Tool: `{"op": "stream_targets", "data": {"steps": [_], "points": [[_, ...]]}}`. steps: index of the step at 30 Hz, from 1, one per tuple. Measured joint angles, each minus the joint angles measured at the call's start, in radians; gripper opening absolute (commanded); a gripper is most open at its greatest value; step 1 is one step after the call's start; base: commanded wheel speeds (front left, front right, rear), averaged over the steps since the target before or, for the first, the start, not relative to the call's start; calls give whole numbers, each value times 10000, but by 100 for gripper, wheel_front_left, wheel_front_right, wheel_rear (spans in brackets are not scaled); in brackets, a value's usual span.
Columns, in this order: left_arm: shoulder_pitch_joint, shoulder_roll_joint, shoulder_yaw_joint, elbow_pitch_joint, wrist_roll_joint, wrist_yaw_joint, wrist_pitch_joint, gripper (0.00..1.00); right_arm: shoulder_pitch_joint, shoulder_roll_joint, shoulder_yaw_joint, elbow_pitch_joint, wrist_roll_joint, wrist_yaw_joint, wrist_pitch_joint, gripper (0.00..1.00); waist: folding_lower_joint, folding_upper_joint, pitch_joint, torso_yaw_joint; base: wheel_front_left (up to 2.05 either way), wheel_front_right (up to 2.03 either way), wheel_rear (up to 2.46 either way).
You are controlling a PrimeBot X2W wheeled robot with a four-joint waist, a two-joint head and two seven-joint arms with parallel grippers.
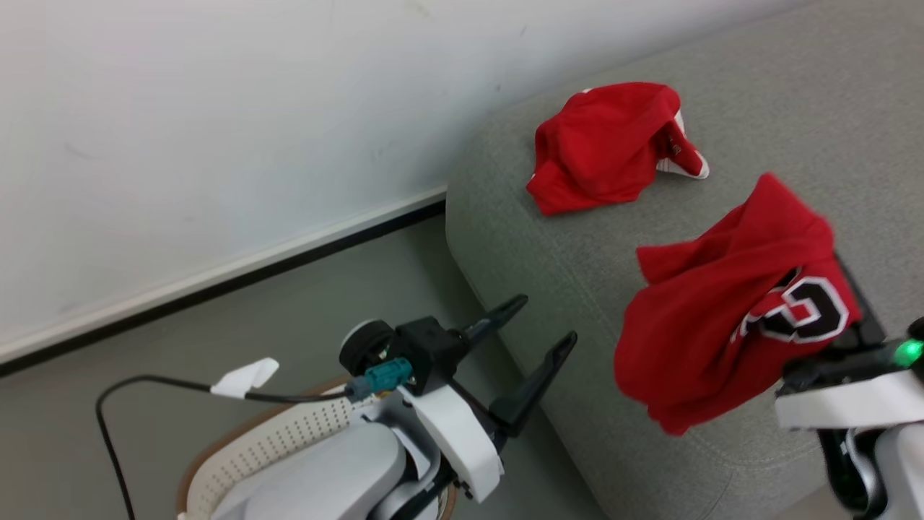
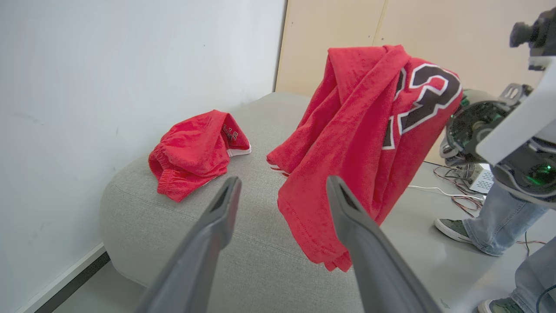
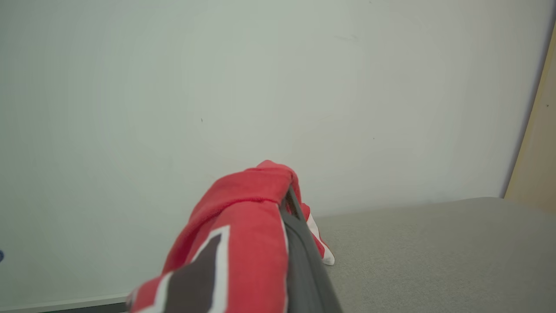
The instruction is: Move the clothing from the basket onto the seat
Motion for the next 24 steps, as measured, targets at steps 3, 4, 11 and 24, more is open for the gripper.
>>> {"op": "stream_targets", "data": {"steps": [3, 4, 11, 24], "points": [[-271, 167, 77, -151, 79, 21, 107, 100, -459, -65, -341, -65, 54, 0, 0, 0, 0, 0, 365, 91, 0, 0, 0], [-357, 217, 96, -209, 84, 19, 171, 100, -653, -125, -435, -61, 54, 0, 0, 0, 0, 0, 510, 134, 0, 0, 0], [-1056, 711, 215, -713, 244, 31, 744, 100, -1949, -504, -1553, -109, 516, 0, -2, 0, 1, -1, 1712, 590, 0, 0, 0], [-1677, 1574, 527, -1693, 414, 219, 1317, 100, -3308, -1975, -4483, 1496, 541, 0, 2, 0, 1, -1, 3969, 2012, 0, 0, 0]]}}
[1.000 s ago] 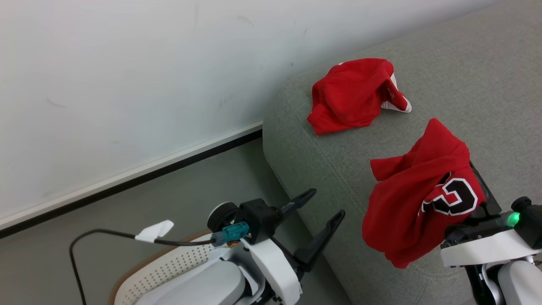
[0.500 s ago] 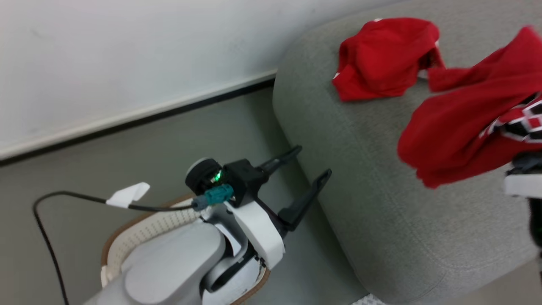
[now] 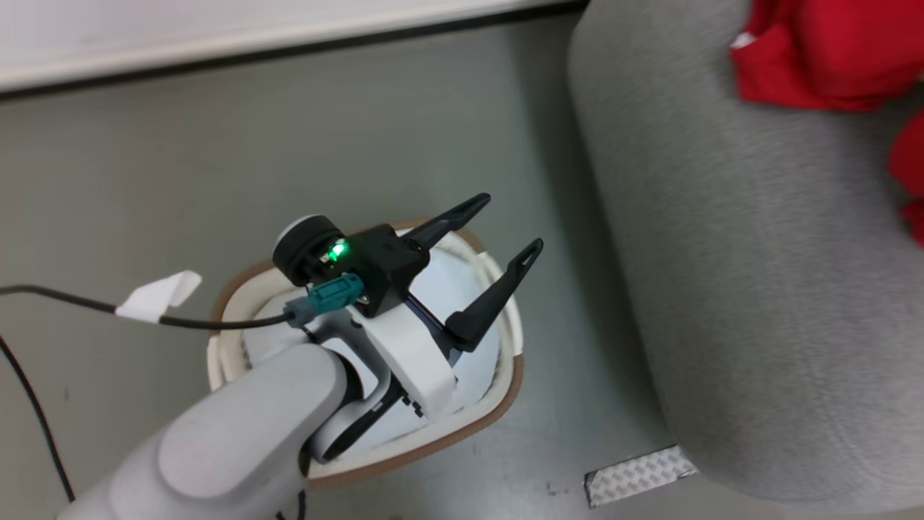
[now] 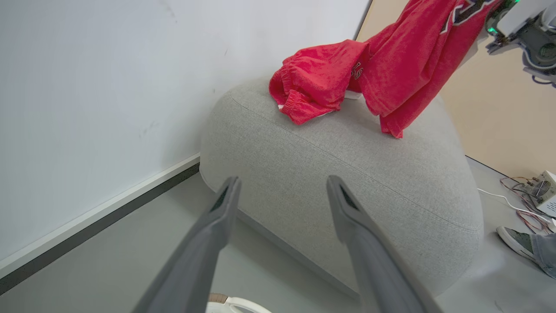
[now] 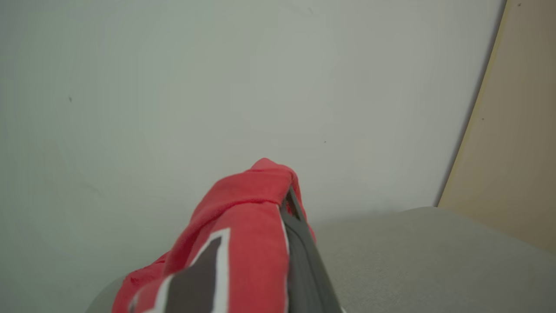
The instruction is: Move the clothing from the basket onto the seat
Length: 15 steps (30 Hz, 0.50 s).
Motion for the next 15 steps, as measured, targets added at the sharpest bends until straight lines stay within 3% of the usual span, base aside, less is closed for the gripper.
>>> {"op": "stream_targets", "data": {"steps": [6, 11, 13, 14, 15], "points": [[-76, 238, 113, -332, 71, 146, 10, 100, -874, -742, -73, 2236, 441, 0, 182, 0, 0, 0, 830, 480, 0, 0, 0], [-223, 261, 155, -466, 130, 167, 4, 100, -1546, -1034, 614, 4205, -113, 0, 863, 0, 0, 0, 1367, 784, 0, 0, 0], [-264, 244, 146, -458, 194, 169, -23, 100, -1872, -1091, 755, 5014, -217, 0, 1348, 13, 0, 0, 1499, 896, 0, 0, 0], [-275, 232, 155, -447, 194, 171, -73, 100, -2012, -1083, 930, 5288, -253, 0, 1549, 29, 0, 0, 1543, 943, 0, 0, 0], [-291, 213, 169, -428, 196, 178, -86, 100, -2160, -1070, 986, 5547, -282, 0, 1684, 29, 0, 0, 1572, 981, 0, 0, 0]]}}
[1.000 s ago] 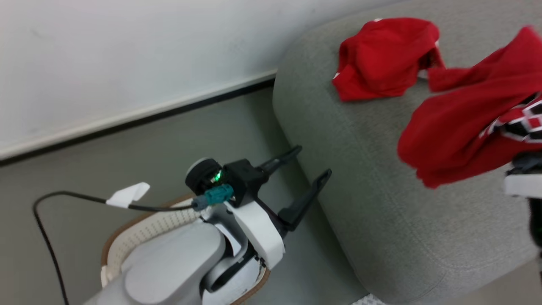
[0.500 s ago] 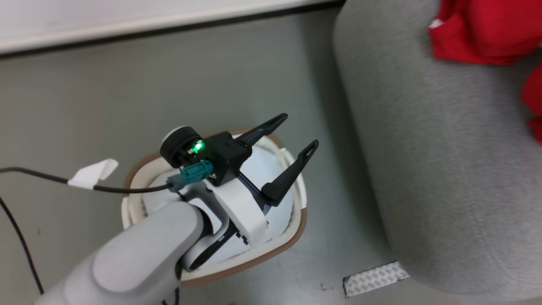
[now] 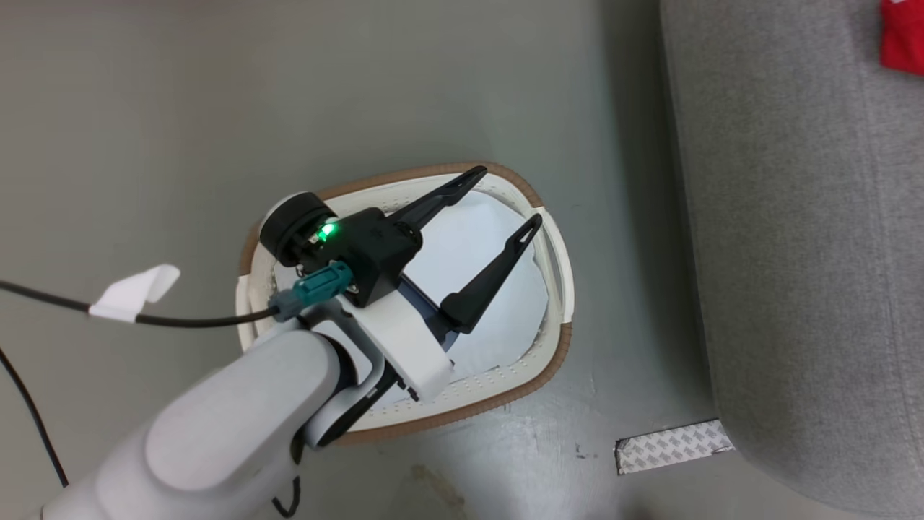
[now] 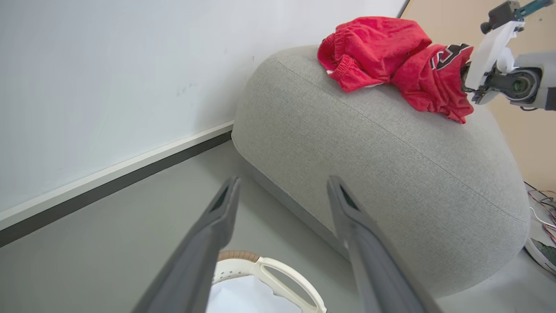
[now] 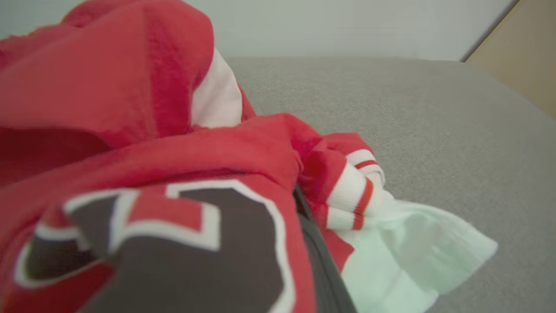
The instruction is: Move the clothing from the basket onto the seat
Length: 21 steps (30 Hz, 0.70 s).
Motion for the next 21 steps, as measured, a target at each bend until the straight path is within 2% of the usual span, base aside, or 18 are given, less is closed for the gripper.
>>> {"op": "stream_targets", "data": {"steps": [2, 3, 4, 10, 15, 21], "points": [[6, -36, -15, 102, -2, -12, -96, 100, -252, -23, 176, 533, -199, 0, 374, 45, 0, 0, -29, 48, 0, 0, 0], [8, -54, -13, 146, -4, -12, -130, 100, -313, -42, 293, 711, -249, 0, 541, 64, -1, 0, -80, 59, 0, 0, 0], [25, -84, -10, 188, -23, -12, -190, 100, -380, -50, 370, 832, -255, 0, 637, 100, -1, -1, -146, 67, 0, 0, 0], [406, -169, 35, 629, -318, -12, -594, 100, -534, -56, 1014, 1271, -433, 0, 1300, 100, -1, 0, -765, 52, 0, 0, 0], [891, -324, 88, 999, -604, 67, -943, 100, -173, -6, 1883, 878, 12, 0, 2010, 100, -1, -1, -1614, -9, 0, 0, 0], [1686, -495, 205, 1373, -1135, 167, -1352, 100, 891, -696, 2792, 56, 704, 0, 3478, 100, -2, 0, -2848, -107, 0, 0, 0]]}}
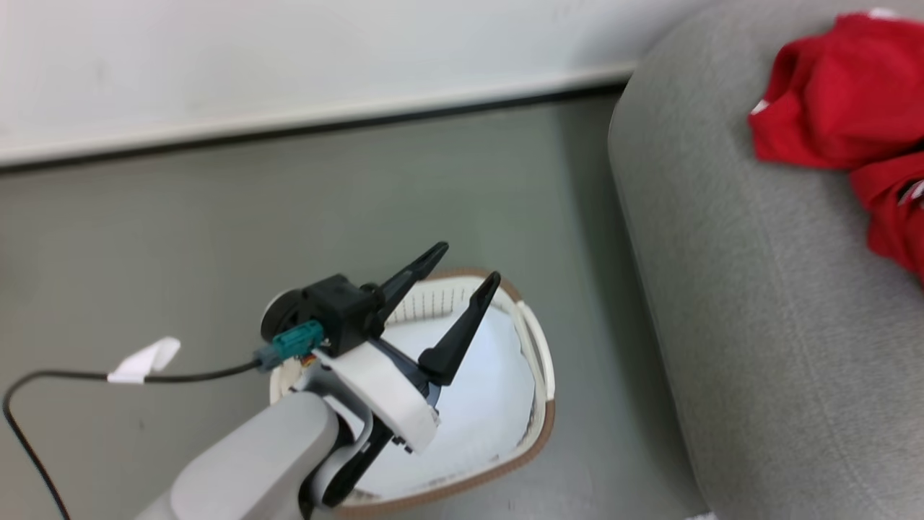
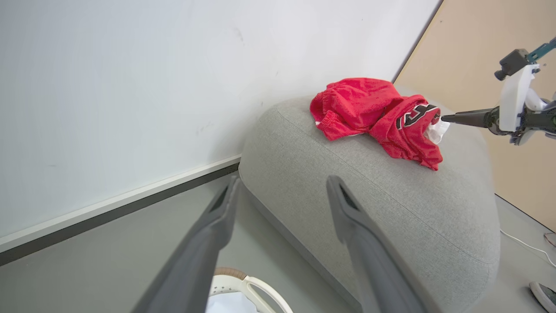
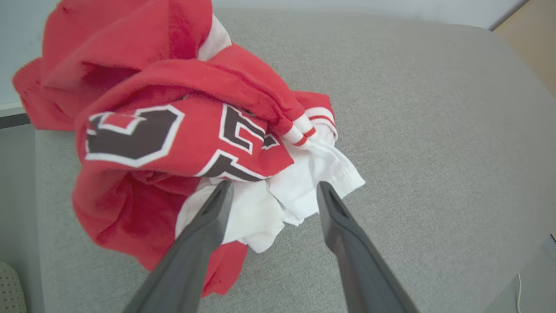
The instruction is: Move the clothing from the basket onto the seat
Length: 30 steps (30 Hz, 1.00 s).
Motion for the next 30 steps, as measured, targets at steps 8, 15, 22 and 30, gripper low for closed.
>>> {"op": "stream_targets", "data": {"steps": [8, 15, 22, 30], "points": [[885, -105, 378, 267, -420, 184, -362, 100, 984, -842, 686, -2336, 462, 0, 418, 100, -1, 0, -1683, 8, 0, 0, 0], [1752, -54, 1290, 303, -663, 600, -512, 100, 1620, -903, 1103, -4311, 819, 0, -19, 100, -2, 0, -3070, 214, 0, 0, 0], [2706, 146, 3179, -228, -627, 1129, -568, 100, 2198, -217, 1448, -5444, 1377, 0, -1246, 100, -3, 0, -3954, 713, 0, 0, 0], [4160, 198, 4765, -472, -35, 1342, -568, 100, 3546, 1312, 1325, -6385, 1766, 0, -2569, 100, -1, 0, -4287, 1364, 0, 0, 0]]}}
